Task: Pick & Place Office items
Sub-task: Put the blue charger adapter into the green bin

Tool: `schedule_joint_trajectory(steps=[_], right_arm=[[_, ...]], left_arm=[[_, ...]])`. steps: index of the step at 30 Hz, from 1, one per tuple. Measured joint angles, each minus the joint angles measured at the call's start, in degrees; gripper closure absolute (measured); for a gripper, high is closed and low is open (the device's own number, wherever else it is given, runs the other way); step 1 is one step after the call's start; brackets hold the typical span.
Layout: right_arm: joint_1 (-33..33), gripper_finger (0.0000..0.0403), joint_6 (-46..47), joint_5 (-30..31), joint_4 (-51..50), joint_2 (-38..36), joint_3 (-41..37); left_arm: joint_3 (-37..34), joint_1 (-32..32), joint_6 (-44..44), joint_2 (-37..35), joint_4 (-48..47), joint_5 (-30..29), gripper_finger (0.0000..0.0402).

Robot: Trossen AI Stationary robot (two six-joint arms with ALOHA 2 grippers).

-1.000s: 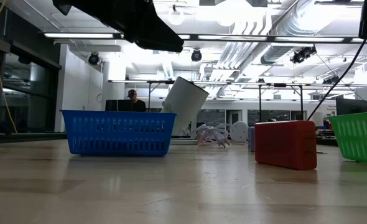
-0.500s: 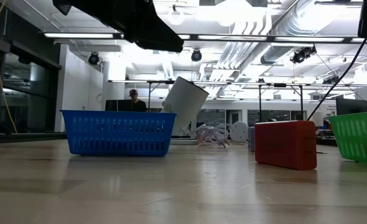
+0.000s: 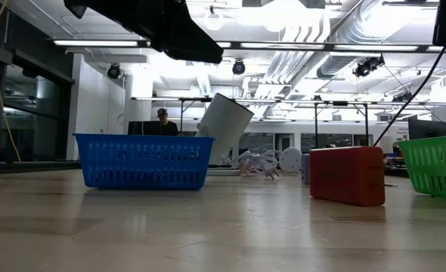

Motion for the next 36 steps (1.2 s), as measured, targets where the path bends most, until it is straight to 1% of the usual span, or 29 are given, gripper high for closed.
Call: schedule_joint_trajectory(steps=[9,15,20,28,33,36], right_arm=[[0.0,0.0245,-0.3,0.0,0.2,0.0,0.0],[-1.5,0.0245,-4.1,-0.2,0.4,-1.7,0.0],[-5.7,0.0245,-11.0,-0.2,0.4,-6.0,0.0],[-15.1,0.0245,-25.8,-0.2,0.4,-11.8,0.0],[-20.3,0.0245,-32.8,-0.2,1.5,-12.8,0.0],[-23.3,0.0245,-36.6,-0.2,3.2,-12.9,0.0]], left_arm=[[0.0,0.0,0.0,0.0,0.0,0.0,0.0156],[0.0,0.0,-0.3,0.0,0.0,0.0,0.0156],[0.0,0.0,-1.4,0.0,0.0,0.0,0.0156],[0.0,0.0,-3.1,0.0,0.0,0.0,0.0156],[0.0,0.4,-5.1,0.0,-0.5,0.0,0.0156],[0.0,1.4,-5.7,0.0,-3.1,-0.3,0.0156]])
